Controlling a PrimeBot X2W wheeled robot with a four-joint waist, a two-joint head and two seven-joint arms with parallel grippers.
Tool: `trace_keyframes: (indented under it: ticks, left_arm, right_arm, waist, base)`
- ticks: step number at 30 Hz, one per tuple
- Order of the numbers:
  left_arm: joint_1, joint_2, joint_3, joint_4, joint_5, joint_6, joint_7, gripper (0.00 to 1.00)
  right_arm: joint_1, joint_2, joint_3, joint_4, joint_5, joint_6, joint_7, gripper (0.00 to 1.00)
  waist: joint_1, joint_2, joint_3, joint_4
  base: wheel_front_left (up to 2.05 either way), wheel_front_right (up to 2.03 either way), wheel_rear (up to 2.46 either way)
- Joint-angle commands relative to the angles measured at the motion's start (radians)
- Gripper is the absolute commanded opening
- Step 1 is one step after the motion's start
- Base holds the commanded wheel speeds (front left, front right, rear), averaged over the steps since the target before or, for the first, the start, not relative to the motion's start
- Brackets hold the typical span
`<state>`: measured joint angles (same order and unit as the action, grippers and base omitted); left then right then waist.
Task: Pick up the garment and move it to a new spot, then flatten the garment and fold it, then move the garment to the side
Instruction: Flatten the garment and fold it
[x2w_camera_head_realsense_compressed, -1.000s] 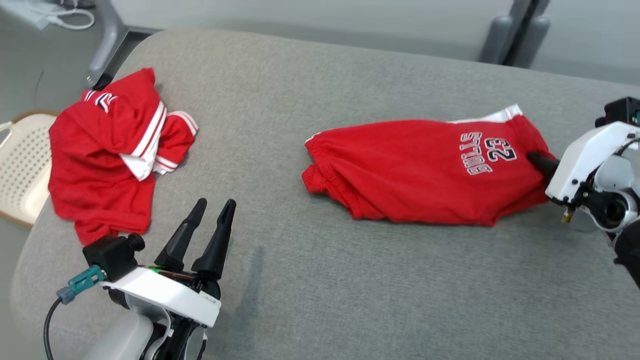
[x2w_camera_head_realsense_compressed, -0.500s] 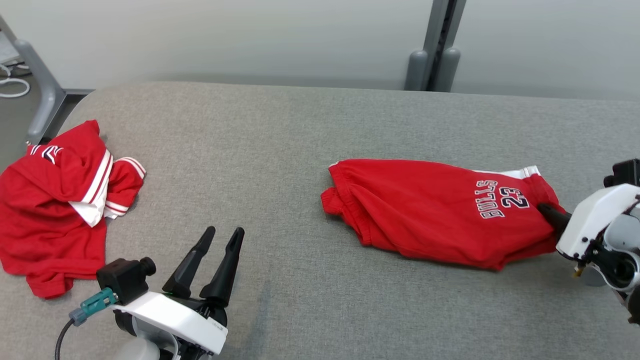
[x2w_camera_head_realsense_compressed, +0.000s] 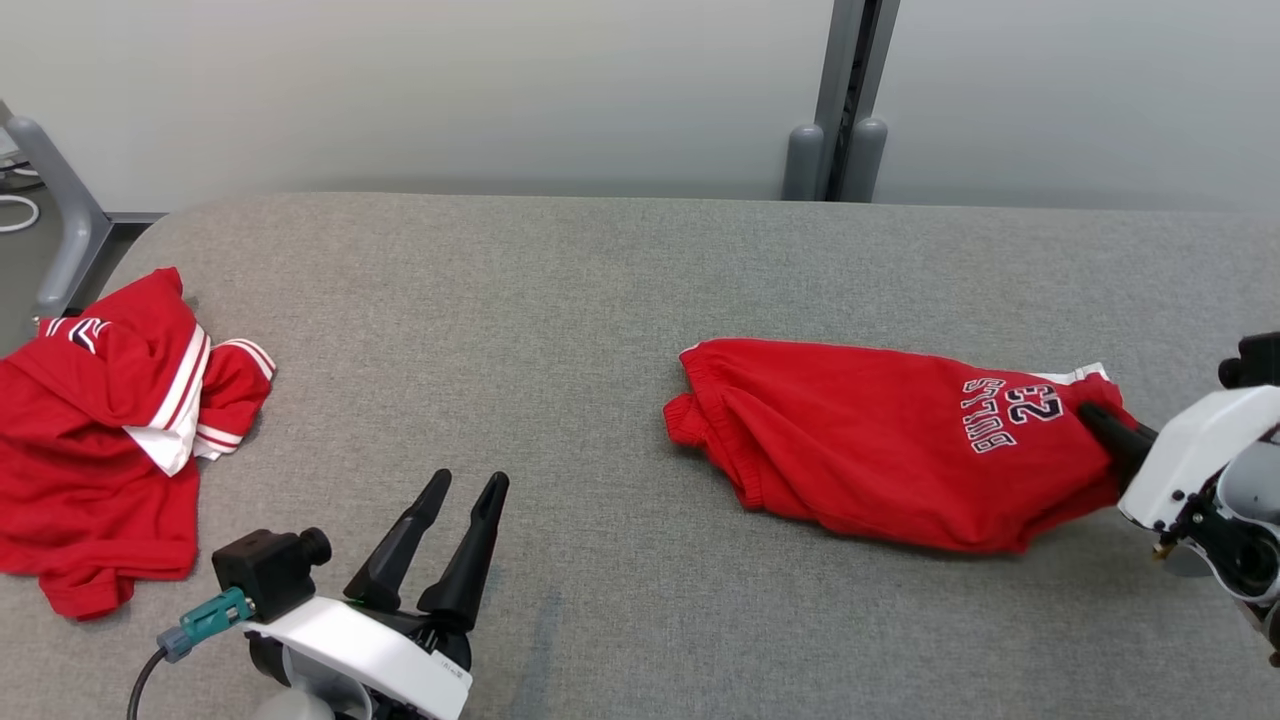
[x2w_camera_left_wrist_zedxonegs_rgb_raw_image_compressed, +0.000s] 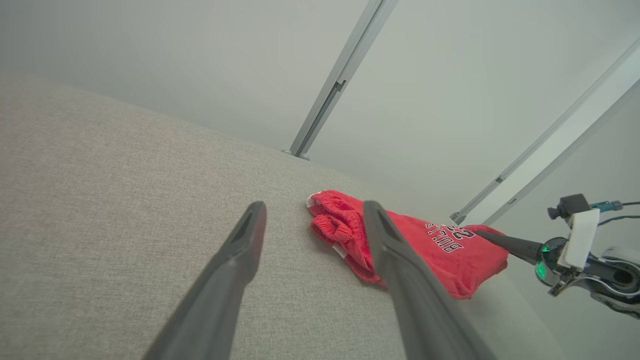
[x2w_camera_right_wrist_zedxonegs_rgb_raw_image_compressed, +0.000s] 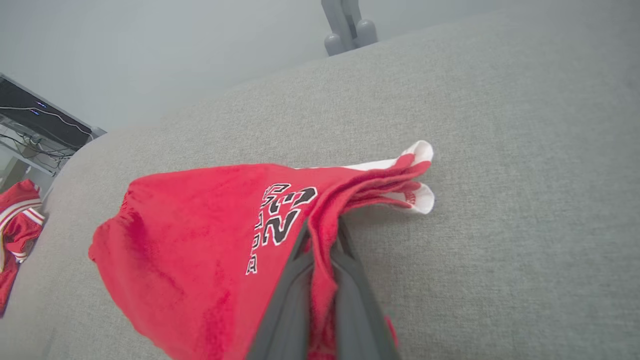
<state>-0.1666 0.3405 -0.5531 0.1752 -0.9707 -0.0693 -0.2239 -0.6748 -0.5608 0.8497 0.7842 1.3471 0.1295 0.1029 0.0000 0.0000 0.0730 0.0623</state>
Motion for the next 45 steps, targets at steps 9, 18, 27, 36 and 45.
trace_keyframes:
  ticks: [9, 18, 27, 36, 45]
  left_arm:
    - [0.013, -0.013, -0.007, 0.01, -0.008, -0.005, -0.005, 1.0]
    - [-0.01, -0.045, -0.022, 0.046, -0.011, -0.019, -0.01, 1.0]
    - [-0.031, -0.067, -0.032, 0.091, -0.016, -0.034, -0.018, 1.0]
    - [-0.037, -0.076, -0.038, 0.124, -0.023, -0.045, -0.023, 1.0]
    - [-0.033, -0.066, -0.037, 0.136, -0.02, -0.05, -0.027, 1.0]
  right_arm:
    - [-0.078, -0.012, 0.055, -0.129, -0.064, 0.002, -0.009, 0.0]
    - [-0.163, 0.053, 0.135, -0.131, -0.086, 0.002, 0.091, 0.0]
    - [-0.204, 0.116, 0.182, -0.062, -0.052, 0.002, 0.162, 0.0]
    - [-0.207, 0.163, 0.215, 0.025, -0.017, 0.002, 0.189, 0.0]
    - [-0.206, 0.184, 0.233, 0.037, 0.004, 0.002, 0.157, 1.0]
  waist:
    - [0.0, 0.0, -0.005, 0.036]
    - [0.0, 0.0, 0.0, 0.131]
    - [0.0, 0.0, 0.014, 0.23]
    - [0.0, 0.0, 0.016, 0.283]
    - [0.0, 0.0, 0.008, 0.269]
  base:
    - [0.0, 0.0, 0.0]
    - [0.0, 0.0, 0.0]
    - [0.0, 0.0, 0.0]
    - [0.0, 0.0, 0.0]
    - [0.0, 0.0, 0.0]
